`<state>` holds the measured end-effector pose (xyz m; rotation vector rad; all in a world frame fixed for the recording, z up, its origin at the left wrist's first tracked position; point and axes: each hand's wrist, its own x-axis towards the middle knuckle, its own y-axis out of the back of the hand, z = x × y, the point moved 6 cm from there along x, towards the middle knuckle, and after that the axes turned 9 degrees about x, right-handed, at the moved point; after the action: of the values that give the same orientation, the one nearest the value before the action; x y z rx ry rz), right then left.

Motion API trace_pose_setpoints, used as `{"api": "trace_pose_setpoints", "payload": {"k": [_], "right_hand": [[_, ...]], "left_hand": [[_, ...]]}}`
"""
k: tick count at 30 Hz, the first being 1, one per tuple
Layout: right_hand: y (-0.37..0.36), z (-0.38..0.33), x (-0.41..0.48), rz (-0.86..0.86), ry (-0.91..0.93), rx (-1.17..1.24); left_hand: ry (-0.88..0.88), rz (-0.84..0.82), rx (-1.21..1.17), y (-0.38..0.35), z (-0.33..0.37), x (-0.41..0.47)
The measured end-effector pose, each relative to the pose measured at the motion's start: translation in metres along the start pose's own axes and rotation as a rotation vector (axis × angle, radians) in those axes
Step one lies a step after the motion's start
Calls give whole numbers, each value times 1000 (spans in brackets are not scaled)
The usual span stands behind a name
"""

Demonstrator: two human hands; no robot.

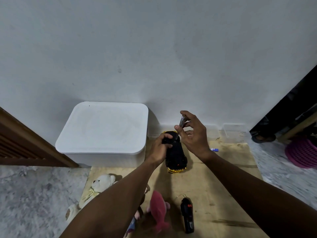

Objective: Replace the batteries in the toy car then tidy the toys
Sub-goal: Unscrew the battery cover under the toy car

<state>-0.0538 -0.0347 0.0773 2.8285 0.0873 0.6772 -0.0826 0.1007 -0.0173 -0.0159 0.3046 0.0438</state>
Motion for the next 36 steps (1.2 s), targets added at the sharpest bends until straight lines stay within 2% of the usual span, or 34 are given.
{"api": "trace_pose_setpoints", "payload": {"k": [3, 8, 17, 23, 29, 36], "right_hand": [[2, -1, 1, 36, 23, -7], [5, 3, 3, 57, -47, 24], [6, 1, -3, 56, -27, 14], [3, 8, -3, 42, -97, 43], [3, -2, -2, 48, -26, 8], [0, 2, 0, 27, -95, 65]], "left_hand": [[7, -10, -2, 1, -2, 0], [7, 11, 1, 4, -5, 2], [-10, 7, -8, 4, -1, 0], [-5, 6, 10, 6, -3, 0], [-17, -9, 2, 6, -1, 1], [-12, -19, -23, 3, 0, 2]]}}
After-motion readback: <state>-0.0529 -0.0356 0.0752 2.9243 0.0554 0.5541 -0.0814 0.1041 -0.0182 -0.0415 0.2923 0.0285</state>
